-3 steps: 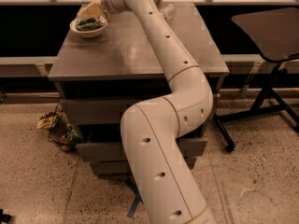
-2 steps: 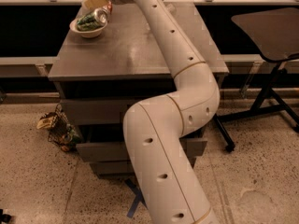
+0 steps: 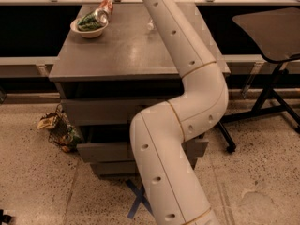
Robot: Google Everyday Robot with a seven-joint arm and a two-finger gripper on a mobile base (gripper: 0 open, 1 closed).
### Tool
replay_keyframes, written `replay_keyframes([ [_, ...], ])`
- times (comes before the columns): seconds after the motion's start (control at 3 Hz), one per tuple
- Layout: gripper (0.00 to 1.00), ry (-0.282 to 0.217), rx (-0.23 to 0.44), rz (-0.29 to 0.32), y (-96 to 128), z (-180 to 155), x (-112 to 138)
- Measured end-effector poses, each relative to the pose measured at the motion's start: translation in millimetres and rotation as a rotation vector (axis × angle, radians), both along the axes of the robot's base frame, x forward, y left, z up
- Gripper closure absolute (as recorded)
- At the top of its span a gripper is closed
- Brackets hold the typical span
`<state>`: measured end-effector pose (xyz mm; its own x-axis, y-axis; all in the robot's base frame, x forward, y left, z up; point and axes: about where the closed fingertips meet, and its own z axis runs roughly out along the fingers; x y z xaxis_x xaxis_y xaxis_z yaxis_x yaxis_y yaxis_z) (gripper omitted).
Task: Place green can into paper bowl
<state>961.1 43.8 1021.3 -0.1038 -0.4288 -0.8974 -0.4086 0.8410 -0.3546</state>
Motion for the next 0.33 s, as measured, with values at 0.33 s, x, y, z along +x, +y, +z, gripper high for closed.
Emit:
replay_keyframes([
  [0.33, 0.0, 0.081, -0.046, -0.065, 0.7, -47.2, 0.3],
])
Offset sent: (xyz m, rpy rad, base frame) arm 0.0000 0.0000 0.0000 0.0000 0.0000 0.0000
